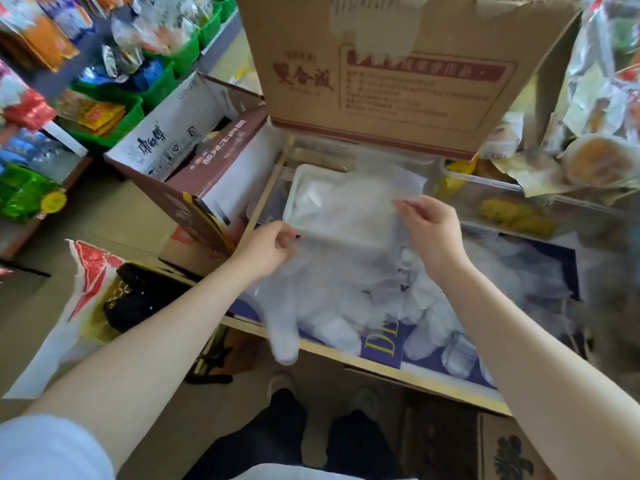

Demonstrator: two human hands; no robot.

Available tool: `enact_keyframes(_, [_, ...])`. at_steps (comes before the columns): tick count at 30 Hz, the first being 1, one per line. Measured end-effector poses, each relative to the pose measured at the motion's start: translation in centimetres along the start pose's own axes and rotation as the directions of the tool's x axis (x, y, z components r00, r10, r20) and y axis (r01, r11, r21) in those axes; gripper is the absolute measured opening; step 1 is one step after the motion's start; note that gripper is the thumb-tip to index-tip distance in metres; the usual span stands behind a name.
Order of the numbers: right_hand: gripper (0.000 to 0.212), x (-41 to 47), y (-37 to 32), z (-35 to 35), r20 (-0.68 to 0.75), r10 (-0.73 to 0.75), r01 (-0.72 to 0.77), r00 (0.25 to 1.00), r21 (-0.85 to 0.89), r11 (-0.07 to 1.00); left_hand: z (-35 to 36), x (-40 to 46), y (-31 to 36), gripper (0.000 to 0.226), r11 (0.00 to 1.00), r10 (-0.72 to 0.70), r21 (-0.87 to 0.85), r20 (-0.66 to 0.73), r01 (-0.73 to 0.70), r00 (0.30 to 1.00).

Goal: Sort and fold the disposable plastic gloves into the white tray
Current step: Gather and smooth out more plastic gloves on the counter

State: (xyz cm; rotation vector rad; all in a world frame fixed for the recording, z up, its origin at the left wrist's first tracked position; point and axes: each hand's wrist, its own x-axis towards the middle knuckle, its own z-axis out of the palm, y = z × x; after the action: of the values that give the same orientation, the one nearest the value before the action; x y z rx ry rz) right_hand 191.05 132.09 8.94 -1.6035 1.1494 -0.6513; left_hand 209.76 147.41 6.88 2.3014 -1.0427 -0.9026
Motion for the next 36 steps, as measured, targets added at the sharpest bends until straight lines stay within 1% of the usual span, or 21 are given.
enact_keyframes(1, [0.014, -0.4, -0.4, 0.0, -0.054, -0.123, 0.117, 0.991, -0.090, 0.989, -0.4, 0.3, -0.3, 0.018, 1.000, 0.021, 0.011, -0.055, -0.021, 0.998])
enact_keyframes(2, [0.016, -1.0, -0.9, 0.2, -0.064, -0.240, 0.226, 0.969, -0.176, 0.958, -0.9, 0.3, -0.1, 0.017, 0.993, 0.026, -0.114, -0.072, -0.034, 0.997])
enact_keyframes(3, [0.020, -1.6, -1.5, 0.6, -0.033, -0.346, 0.327, 0.938, -0.257, 0.909, -1.5, 0.3, 0.4, 0.014, 0.943, 0.013, -0.333, -0.035, -0.024, 0.999])
enact_keyframes(4, [0.025, -2.3, -2.0, 1.1, 0.035, -0.437, 0.421, 0.899, -0.345, 0.839, -2.0, 0.1, 1.2, 0.019, 0.839, 0.012, -0.543, 0.053, 0.019, 0.999])
enact_keyframes(5, [0.030, -3.0, -2.5, 1.8, 0.125, -0.510, 0.510, 0.851, -0.432, 0.744, -2.4, 0.0, 1.9, 0.028, 0.728, 0.038, -0.682, 0.147, 0.073, 0.988])
enact_keyframes(6, [0.035, -3.6, -2.8, 2.7, 0.230, -0.560, 0.589, 0.796, -0.508, 0.628, -2.9, 0.0, 2.3, 0.037, 0.656, 0.079, -0.746, 0.221, 0.116, 0.972])
enact_keyframes(7, [0.039, -4.2, -2.8, 3.8, 0.329, -0.576, 0.646, 0.748, -0.559, 0.520, -3.3, 0.1, 2.6, 0.046, 0.616, 0.105, -0.772, 0.276, 0.155, 0.955])
enact_keyframes(9, [0.045, -5.5, -2.0, 6.2, 0.473, -0.557, 0.711, 0.683, -0.606, 0.357, -3.8, 0.2, 2.5, 0.055, 0.619, 0.103, -0.750, 0.371, 0.233, 0.923])
enact_keyframes(11, [0.049, -6.9, -0.8, 8.5, 0.609, -0.428, 0.740, 0.668, -0.608, 0.288, -3.8, 0.3, 1.6, 0.047, 0.737, 0.042, -0.624, 0.424, 0.259, 0.905])
enact_keyframes(12, [0.052, -7.7, -0.3, 9.4, 0.670, -0.306, 0.736, 0.676, -0.592, 0.329, -3.5, 0.5, 0.7, 0.037, 0.821, 0.018, -0.526, 0.413, 0.222, 0.910])
enact_keyframes(13, [0.057, -8.4, 0.2, 10.1, 0.718, -0.169, 0.710, 0.675, -0.570, 0.414, -3.2, 0.6, -0.2, 0.025, 0.895, 0.004, -0.413, 0.381, 0.167, 0.925])
enact_keyframes(14, [0.064, -9.0, 0.4, 10.6, 0.748, -0.082, 0.684, 0.659, -0.550, 0.480, -2.7, 0.8, -1.2, 0.014, 0.942, 0.002, -0.317, 0.338, 0.112, 0.941])
enact_keyframes(16, [0.070, -9.9, 0.8, 11.4, 0.743, -0.030, 0.627, 0.668, -0.541, 0.560, -1.4, 1.2, -3.1, 0.006, 0.977, -0.014, -0.199, 0.307, 0.079, 0.952])
enact_keyframes(18, [0.061, -10.0, 1.9, 11.7, 0.673, -0.021, 0.525, 0.739, -0.557, 0.644, -0.4, 1.9, -5.1, 0.010, 0.982, -0.050, -0.156, 0.327, 0.106, 0.944])
enact_keyframes(19, [0.055, -9.9, 2.5, 11.9, 0.626, -0.038, 0.494, 0.779, -0.576, 0.652, 0.0, 2.2, -6.0, 0.013, 0.986, -0.057, -0.130, 0.320, 0.104, 0.946])
enact_keyframes(21, [0.051, -9.4, 4.3, 12.2, 0.557, -0.058, 0.483, 0.828, -0.657, 0.578, 0.6, 2.8, -7.4, 0.021, 0.994, -0.041, -0.081, 0.293, 0.068, 0.955])
enact_keyframes(24, [0.065, -8.8, 6.3, 12.8, 0.529, 0.036, 0.447, 0.848, -0.750, 0.489, 1.3, 3.6, -8.3, 0.022, 0.998, -0.013, -0.058, 0.225, 0.026, 0.974])
enact_keyframes(28, [0.079, -8.5, 8.0, 13.3, 0.488, 0.097, 0.393, 0.867, -0.792, 0.468, 1.9, 4.8, -8.4, 0.020, 0.999, -0.002, -0.033, 0.139, 0.006, 0.990])
enact_keyframes(30, [0.081, -8.3, 8.6, 13.1, 0.446, 0.164, 0.324, 0.880, -0.816, 0.479, 2.1, 5.0, -8.6, 0.021, 0.998, 0.026, 0.058, 0.115, -0.032, 0.993])
enact_keyframes(33, [0.083, -8.1, 9.2, 12.9, 0.423, 0.241, 0.278, 0.873, -0.840, 0.466, 1.9, 4.5, -8.7, 0.016, 0.967, 0.137, 0.220, -0.016, -0.131, 0.990])
enact_keyframes(36, [0.083, -7.6, 9.0, 13.1, 0.410, 0.231, 0.286, 0.883, -0.857, 0.428, 1.8, 3.8, -8.8, 0.025, 0.877, 0.371, 0.381, -0.149, -0.292, 0.917])
